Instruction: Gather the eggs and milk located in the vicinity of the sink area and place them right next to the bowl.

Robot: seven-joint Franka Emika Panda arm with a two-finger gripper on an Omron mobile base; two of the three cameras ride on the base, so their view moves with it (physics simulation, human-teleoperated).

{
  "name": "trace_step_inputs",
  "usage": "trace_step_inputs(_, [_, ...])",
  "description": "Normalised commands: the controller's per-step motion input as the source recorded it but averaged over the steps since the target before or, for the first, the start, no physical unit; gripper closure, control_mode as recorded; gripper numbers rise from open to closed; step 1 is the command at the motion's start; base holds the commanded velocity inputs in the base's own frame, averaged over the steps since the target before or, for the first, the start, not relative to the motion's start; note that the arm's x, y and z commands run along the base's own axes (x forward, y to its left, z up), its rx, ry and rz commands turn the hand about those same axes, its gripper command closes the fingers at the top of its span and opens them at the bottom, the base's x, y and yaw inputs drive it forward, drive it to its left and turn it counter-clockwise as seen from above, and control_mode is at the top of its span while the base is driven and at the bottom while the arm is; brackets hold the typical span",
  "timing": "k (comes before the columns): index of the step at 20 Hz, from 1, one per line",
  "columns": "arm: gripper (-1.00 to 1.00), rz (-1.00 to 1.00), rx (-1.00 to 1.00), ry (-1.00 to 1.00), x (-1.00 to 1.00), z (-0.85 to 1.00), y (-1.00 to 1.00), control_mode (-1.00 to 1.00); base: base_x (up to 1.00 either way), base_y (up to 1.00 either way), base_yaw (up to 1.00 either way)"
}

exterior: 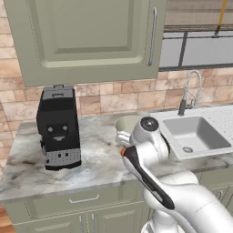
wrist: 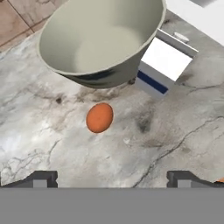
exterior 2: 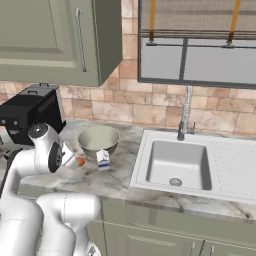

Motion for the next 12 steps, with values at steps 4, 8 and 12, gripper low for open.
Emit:
trace_step_inputs(4, [-1.0,0.15,0.0,-0.03,-0.91,0.12,-0.34,-1.0,0.0,0.0,0.0])
trace_step_inputs(8, [-1.0,0.23,0.0,-0.18,-1.0,0.26,-0.43,-1.0,0.0,0.0,0.0])
trace_step_inputs(12, [-1.0,0.23,0.02,-0.22,-1.0,0.39,-0.42,-1.0,0.0,0.0,0.0])
